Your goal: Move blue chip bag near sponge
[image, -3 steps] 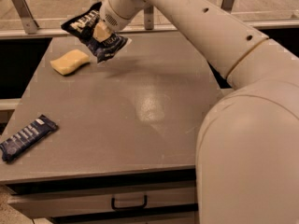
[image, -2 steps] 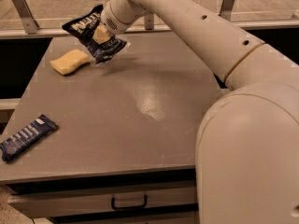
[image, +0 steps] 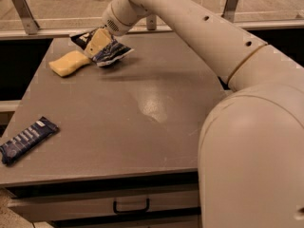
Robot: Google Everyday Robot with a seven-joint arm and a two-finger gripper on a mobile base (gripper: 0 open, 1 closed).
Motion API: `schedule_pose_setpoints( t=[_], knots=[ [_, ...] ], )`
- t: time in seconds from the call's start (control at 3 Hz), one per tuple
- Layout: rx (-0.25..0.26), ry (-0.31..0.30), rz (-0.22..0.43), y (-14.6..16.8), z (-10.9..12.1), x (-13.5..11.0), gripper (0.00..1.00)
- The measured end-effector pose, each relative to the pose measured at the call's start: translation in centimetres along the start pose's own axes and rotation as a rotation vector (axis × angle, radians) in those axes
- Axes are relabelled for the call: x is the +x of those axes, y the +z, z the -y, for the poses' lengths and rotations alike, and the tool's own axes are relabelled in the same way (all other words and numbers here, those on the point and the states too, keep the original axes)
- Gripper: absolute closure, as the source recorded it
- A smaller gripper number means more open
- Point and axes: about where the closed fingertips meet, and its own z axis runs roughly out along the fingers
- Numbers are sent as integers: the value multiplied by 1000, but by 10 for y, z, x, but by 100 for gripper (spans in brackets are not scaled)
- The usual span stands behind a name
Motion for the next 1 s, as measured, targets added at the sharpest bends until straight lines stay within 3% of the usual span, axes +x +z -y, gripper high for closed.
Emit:
schedule_pose_setpoints(
  t=[0.33,0.67,1.0],
  knots=[
    [-28,-14,-22,-4,1,4,0],
    [1,-45,-56,-40,17,9,0],
    [30,-97,-36,-90,25,8,0]
  ],
)
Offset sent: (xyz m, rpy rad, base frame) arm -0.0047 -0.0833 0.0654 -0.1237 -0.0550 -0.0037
